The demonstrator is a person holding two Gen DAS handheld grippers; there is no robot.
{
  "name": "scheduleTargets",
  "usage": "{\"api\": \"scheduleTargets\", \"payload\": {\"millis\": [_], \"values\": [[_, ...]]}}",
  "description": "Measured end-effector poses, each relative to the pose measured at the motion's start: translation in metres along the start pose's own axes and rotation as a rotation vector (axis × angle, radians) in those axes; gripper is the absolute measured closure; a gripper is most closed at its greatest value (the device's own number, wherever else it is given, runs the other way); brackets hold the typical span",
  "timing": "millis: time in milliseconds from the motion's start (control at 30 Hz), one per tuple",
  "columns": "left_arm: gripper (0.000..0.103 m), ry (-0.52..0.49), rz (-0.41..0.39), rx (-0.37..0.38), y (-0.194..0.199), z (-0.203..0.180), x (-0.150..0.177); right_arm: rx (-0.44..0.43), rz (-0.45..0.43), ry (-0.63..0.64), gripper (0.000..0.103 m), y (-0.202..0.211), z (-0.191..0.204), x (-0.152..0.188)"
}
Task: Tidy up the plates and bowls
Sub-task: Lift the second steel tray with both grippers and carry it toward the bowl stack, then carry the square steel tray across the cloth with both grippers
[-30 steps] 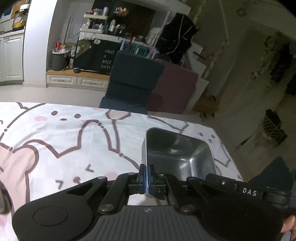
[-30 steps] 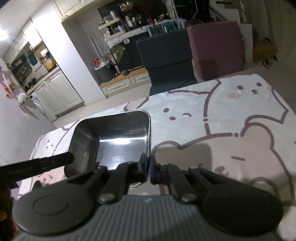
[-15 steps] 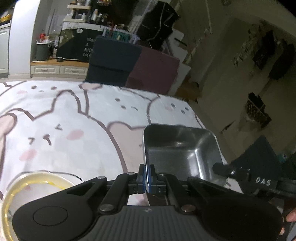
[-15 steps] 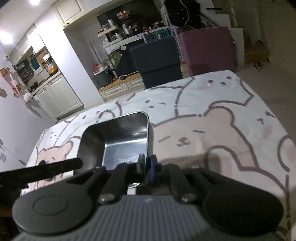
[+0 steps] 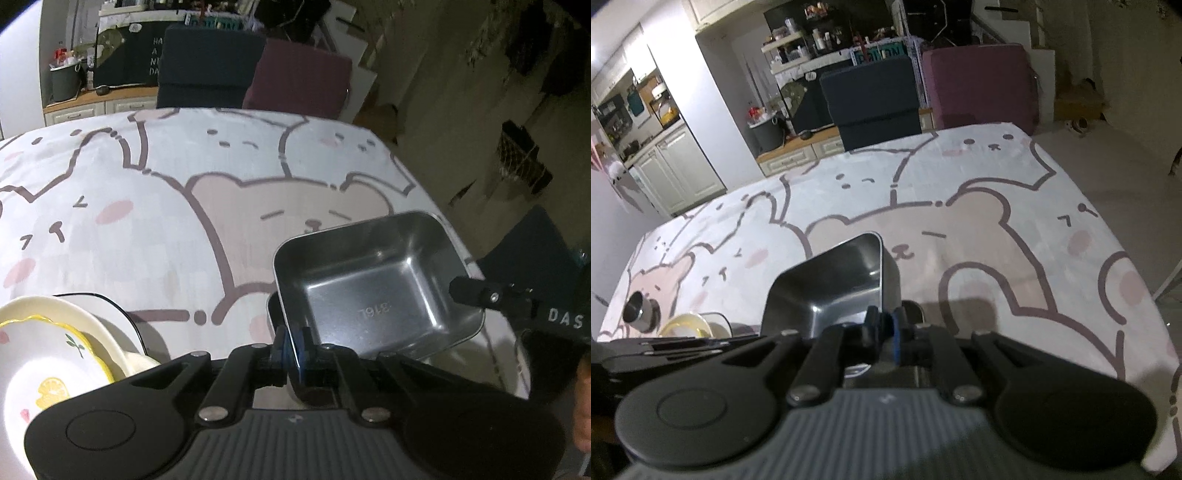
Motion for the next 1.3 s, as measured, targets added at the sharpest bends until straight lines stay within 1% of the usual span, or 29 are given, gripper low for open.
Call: {"api": "scheduleTargets", "payload": {"millis": [267, 467, 667, 1033, 1300], "values": [[0.096, -0.025, 0.061, -0.020, -0.013, -0.003, 0.004, 0.011, 0.023, 0.035, 0.093, 0.001, 0.003, 0.001], [0.095, -0.039, 0.086, -0.032, -0.018, -0.005, 0.006, 0.022, 0.036, 0.044, 0.093, -0.001, 0.003, 0.002], [0.095, -0.055, 0.108, -0.052, -0.022, -0.007, 0.009, 0.040, 0.070, 0.065, 0.093, -0.007, 0.004, 0.004], [0.095, -0.060, 0.109, -0.056, -0.024, -0.008, 0.008, 0.096, 0.124, 0.090, 0.096, -0.020, 0.001, 0.006], [0.095, -0.064, 0.112, -0.053, -0.025, -0.009, 0.008, 0.118, 0.164, 0.089, 0.096, -0.035, -0.003, 0.007]]}}
Point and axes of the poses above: each gripper's, at about its wrist camera, not at the fingertips, and y roughly against the way its jaws point, z to its left, x to its underside, the point moved 2 cm from there along -y, roughly the way its jaws point, and after that the axes turned 4 degrees about -y, right-handed, at the moved point
